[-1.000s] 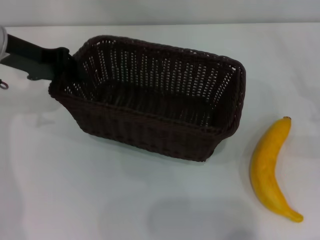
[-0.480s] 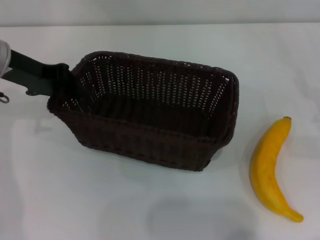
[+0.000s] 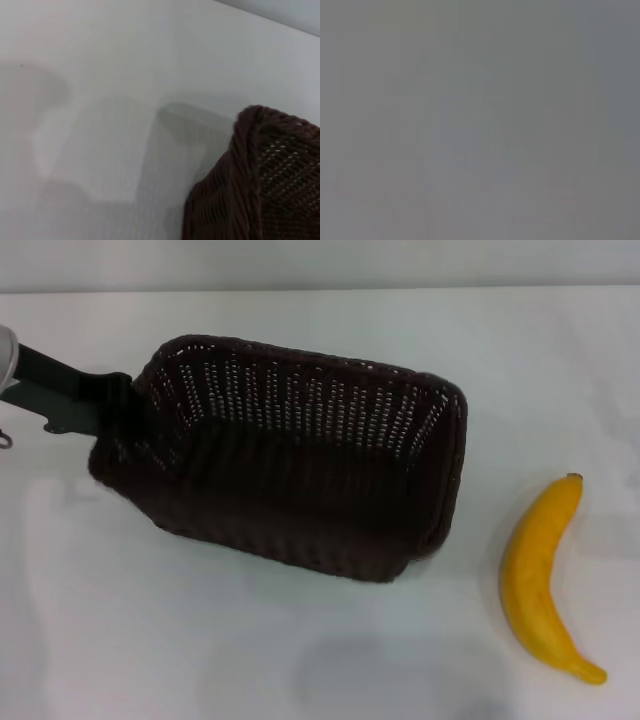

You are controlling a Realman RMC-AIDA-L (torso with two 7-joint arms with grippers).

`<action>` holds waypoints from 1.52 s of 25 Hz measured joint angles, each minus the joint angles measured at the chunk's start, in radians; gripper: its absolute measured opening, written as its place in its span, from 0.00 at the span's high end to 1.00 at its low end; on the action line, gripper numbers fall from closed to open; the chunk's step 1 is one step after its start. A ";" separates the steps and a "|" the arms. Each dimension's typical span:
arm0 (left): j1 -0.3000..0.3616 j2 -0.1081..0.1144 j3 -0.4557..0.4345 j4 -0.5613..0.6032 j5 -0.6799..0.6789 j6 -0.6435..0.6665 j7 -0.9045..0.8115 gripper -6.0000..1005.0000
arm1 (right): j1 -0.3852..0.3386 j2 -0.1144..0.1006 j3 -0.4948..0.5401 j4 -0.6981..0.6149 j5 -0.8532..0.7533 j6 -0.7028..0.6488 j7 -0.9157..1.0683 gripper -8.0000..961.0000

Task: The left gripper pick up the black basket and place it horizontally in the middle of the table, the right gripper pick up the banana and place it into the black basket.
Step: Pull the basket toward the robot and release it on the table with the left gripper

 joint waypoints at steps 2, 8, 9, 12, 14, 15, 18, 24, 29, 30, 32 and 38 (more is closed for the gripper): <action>-0.001 0.001 0.000 -0.010 -0.003 0.000 0.010 0.81 | -0.001 0.000 0.000 0.000 0.001 0.001 0.000 0.11; -0.002 0.004 -0.001 -0.034 -0.009 0.005 0.060 0.69 | -0.001 0.000 -0.002 0.001 0.004 0.005 0.000 0.11; -0.013 0.010 0.000 -0.060 -0.009 0.010 0.062 0.66 | 0.000 0.000 -0.003 0.001 0.004 0.005 0.000 0.11; -0.053 0.031 -0.002 -0.156 -0.010 0.031 0.062 0.58 | 0.001 0.000 -0.004 0.002 0.005 0.005 0.006 0.11; -0.071 0.037 -0.002 -0.187 -0.011 0.046 0.063 0.49 | 0.002 0.000 -0.003 0.002 0.005 0.005 0.008 0.11; -0.077 0.037 -0.002 -0.189 -0.011 0.053 0.066 0.44 | 0.002 0.000 -0.002 0.002 0.005 0.006 0.008 0.11; -0.100 0.036 -0.001 -0.187 -0.017 0.080 0.084 0.31 | 0.002 0.000 -0.001 0.002 0.005 0.005 0.008 0.11; -0.131 0.044 0.001 -0.183 -0.017 0.121 0.090 0.12 | 0.004 0.001 -0.003 0.000 0.005 0.006 0.009 0.11; -0.107 0.055 -0.049 -0.154 -0.019 0.105 0.116 0.11 | 0.003 0.002 -0.015 0.000 -0.006 0.006 0.018 0.11; -0.103 0.055 -0.076 -0.147 -0.020 0.106 0.131 0.11 | 0.002 0.002 -0.022 0.000 -0.006 0.006 0.018 0.11; -0.091 0.056 -0.138 -0.124 -0.022 0.111 0.168 0.11 | 0.000 0.000 -0.039 0.003 -0.007 0.004 0.019 0.11; -0.046 0.064 -0.260 -0.070 -0.075 0.088 0.343 0.11 | -0.037 -0.007 -0.093 0.061 -0.008 0.025 0.075 0.11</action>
